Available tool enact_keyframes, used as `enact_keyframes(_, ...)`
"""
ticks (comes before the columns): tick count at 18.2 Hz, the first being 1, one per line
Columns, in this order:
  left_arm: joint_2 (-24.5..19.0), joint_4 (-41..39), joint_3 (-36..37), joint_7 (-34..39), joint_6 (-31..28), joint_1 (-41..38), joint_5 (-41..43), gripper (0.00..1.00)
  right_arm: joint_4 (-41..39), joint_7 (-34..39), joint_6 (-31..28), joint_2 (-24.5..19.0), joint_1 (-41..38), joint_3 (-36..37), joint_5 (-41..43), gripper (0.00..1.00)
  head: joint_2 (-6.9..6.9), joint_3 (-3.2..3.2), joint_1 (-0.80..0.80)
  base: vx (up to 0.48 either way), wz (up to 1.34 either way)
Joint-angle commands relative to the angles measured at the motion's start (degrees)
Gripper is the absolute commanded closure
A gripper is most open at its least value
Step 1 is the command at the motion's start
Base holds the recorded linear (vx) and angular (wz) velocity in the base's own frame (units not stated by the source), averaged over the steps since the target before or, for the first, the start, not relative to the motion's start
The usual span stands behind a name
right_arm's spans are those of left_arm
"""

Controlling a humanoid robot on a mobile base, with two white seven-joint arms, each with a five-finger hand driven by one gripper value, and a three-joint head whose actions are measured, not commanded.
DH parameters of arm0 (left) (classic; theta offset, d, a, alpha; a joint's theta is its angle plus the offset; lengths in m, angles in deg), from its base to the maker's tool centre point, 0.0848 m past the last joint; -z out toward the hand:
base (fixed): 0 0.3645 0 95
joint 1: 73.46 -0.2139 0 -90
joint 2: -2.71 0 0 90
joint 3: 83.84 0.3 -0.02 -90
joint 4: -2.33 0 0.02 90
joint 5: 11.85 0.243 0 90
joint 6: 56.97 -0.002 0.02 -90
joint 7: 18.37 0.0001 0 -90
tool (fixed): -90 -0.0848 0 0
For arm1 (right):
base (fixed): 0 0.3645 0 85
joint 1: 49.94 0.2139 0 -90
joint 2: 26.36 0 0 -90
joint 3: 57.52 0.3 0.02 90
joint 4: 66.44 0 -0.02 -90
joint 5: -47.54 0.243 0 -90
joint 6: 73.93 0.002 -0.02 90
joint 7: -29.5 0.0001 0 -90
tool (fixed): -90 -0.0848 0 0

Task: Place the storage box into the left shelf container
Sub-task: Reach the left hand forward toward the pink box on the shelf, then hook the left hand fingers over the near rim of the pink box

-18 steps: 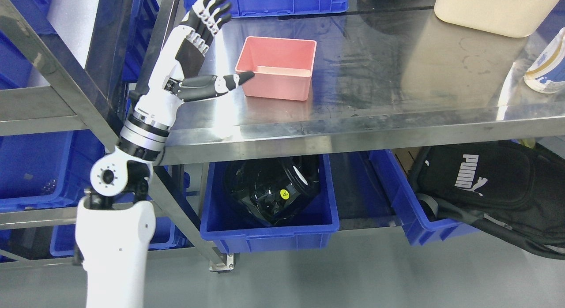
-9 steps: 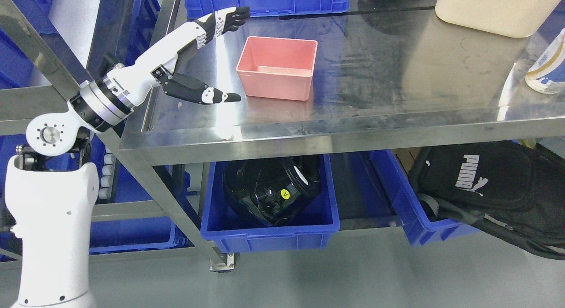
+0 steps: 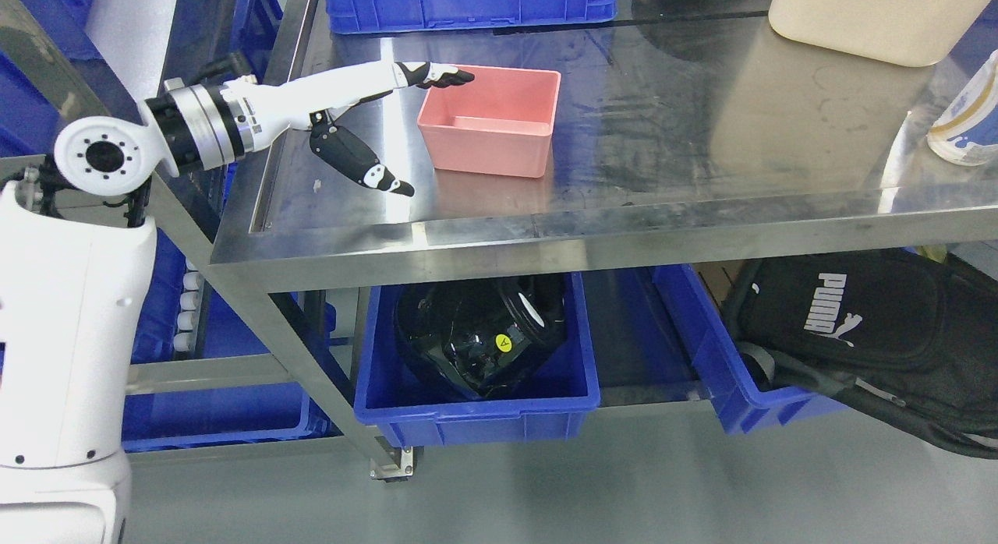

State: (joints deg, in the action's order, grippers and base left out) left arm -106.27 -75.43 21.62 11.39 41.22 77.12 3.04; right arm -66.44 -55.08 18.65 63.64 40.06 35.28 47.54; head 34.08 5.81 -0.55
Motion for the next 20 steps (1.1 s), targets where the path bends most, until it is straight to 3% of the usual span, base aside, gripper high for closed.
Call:
enact_keyframes(1, 6.57, 13.93, 8.19, -1.55, 0.08, 5.51, 8.57, 0.02, -1.00, 10.14, -0.03, 1.00, -1.49, 0.00, 0.18, 0.00, 0.00, 0.00, 0.00, 0.000, 0.00)
enact_keyframes(4, 11.85, 18.59, 8.19, -1.99, 0.08, 6.82, 12.08, 0.03, -1.00, 10.14, -0.03, 1.00, -1.49, 0.00, 0.18, 0.00, 0.00, 0.00, 0.00, 0.000, 0.00)
enact_keyframes(13, 16.86, 27.73, 8.01, -1.55, 0.16, 11.84, 15.33, 0.05, -1.00, 10.14, -0.03, 1.00, -1.49, 0.00, 0.18, 0.00, 0.00, 0.00, 0.00, 0.000, 0.00)
enact_keyframes(17, 17.98, 30.81, 6.70, -1.73, 0.16, 11.84, 18.68, 0.15, -1.00, 10.14, -0.03, 1.00, -1.49, 0.00, 0.18, 0.00, 0.00, 0.00, 0.00, 0.000, 0.00)
enact_keyframes(20, 17.98, 31.61, 3.45, -1.73, 0.16, 11.75, 18.69, 0.34, -1.00, 10.14, -0.03, 1.00, -1.49, 0.00, 0.18, 0.00, 0.00, 0.00, 0.00, 0.000, 0.00)
